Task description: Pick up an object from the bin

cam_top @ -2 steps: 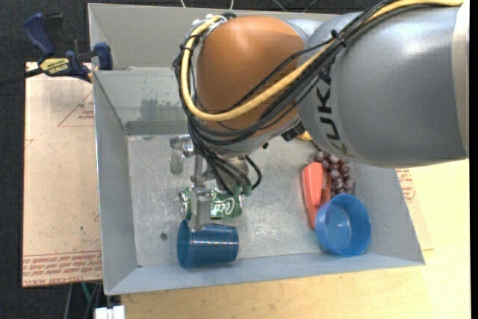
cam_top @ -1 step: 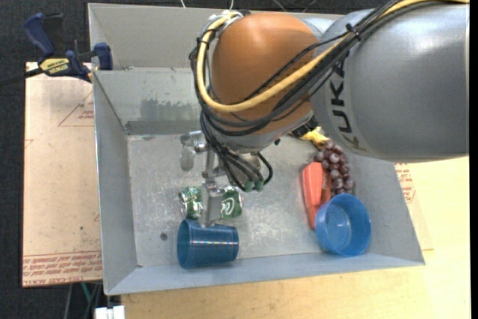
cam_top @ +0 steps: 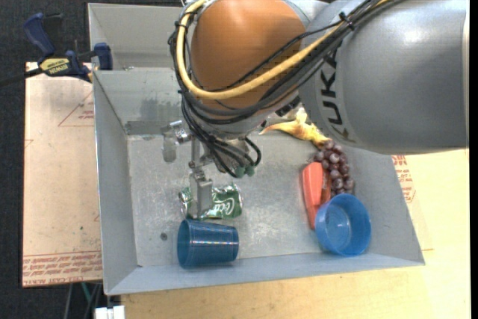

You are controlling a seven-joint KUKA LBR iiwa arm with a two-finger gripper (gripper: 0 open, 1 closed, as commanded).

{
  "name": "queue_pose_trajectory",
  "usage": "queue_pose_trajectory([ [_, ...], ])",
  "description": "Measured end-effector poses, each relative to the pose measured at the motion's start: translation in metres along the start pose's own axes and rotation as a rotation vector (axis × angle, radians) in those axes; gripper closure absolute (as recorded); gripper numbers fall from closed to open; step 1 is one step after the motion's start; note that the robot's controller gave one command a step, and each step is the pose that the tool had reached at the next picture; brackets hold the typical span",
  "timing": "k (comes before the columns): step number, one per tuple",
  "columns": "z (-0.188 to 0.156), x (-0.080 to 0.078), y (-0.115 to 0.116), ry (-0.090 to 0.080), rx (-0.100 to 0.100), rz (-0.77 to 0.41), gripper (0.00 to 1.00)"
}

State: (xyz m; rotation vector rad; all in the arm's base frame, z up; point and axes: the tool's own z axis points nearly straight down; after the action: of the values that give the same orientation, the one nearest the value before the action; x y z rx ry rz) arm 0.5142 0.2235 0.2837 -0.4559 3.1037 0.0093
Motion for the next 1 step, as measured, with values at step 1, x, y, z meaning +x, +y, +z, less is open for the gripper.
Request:
queue_pose_trajectory([
  [1,0.0803,0.0517,-0.0707,0.01,0.005,0.098,0.0],
])
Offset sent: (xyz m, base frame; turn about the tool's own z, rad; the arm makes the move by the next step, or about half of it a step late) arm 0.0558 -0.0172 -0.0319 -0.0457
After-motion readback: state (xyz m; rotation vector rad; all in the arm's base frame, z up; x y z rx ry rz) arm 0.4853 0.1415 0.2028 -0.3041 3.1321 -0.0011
